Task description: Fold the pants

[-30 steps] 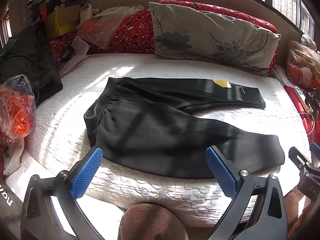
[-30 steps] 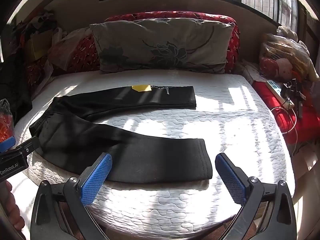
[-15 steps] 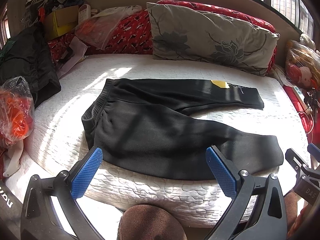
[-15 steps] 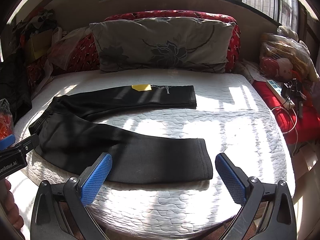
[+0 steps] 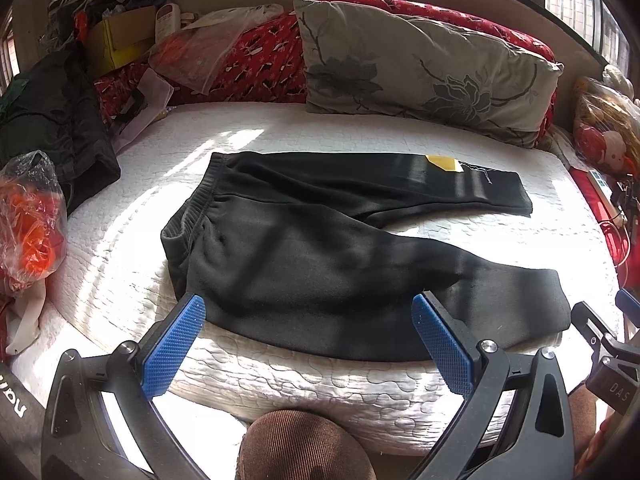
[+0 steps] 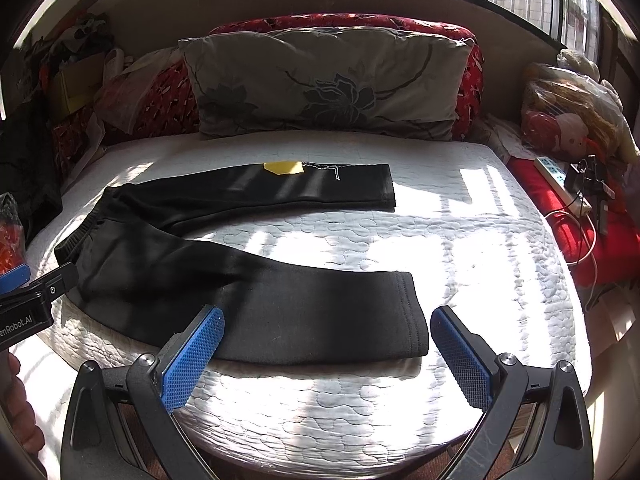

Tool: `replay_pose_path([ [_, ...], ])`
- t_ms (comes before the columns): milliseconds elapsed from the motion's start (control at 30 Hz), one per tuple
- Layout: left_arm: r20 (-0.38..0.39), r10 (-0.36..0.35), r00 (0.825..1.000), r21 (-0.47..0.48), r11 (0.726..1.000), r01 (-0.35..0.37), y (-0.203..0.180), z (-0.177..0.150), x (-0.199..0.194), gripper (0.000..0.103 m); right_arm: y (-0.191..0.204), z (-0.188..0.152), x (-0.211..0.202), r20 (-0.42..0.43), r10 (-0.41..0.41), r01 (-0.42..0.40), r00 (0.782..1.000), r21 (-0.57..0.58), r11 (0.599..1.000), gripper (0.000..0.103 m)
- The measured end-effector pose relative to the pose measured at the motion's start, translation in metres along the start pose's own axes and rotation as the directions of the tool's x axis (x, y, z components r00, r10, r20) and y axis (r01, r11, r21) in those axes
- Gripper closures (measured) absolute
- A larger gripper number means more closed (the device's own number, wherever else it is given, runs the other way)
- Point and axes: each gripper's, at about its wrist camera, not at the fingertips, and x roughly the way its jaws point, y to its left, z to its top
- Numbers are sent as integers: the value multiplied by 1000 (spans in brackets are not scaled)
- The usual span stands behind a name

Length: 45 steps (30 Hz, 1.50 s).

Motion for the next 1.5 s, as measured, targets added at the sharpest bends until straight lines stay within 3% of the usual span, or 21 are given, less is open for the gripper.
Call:
replay_pose_path([
  [633,-67,10,998,-8,1000,-10,10,15,27,0,-7,10,23,-58,20,-19,998,11,1000,0],
  [833,-152,1,988,16,1000,1,42,66,51,0,-55,50,54,-108,59,-49,992,99,994,0],
  [933,-203,-31,979,-31,999,25,70,105,72,0,-83,87,82,-137,50,-35,989,109,993,0],
  [1033,-237,-14,971,-51,999,3,96,144,96,0,-104,121,117,-180,36,-19,983,95,995,0],
  [1100,-279,-6,960,-54,998,-9,111,164,119,0,-116,142,149,-237,85,-59,968,118,991,1],
  [1200,-355,-58,933,-116,993,18,130,182,156,0,-129,165,194,-295,166,-114,941,187,976,6],
  [1267,-410,-134,902,-173,983,67,139,187,182,0,-133,175,222,-330,210,-135,920,235,963,16],
  [1367,-462,-187,867,-230,969,87,146,191,214,0,-134,182,257,-368,285,-183,885,287,940,22],
  [1433,-478,-212,853,-247,964,101,148,194,229,0,-130,183,276,-400,313,-200,861,301,933,30],
  [1500,-490,-215,844,-251,963,100,150,196,239,0,-126,183,289,-423,328,-208,845,304,930,32],
])
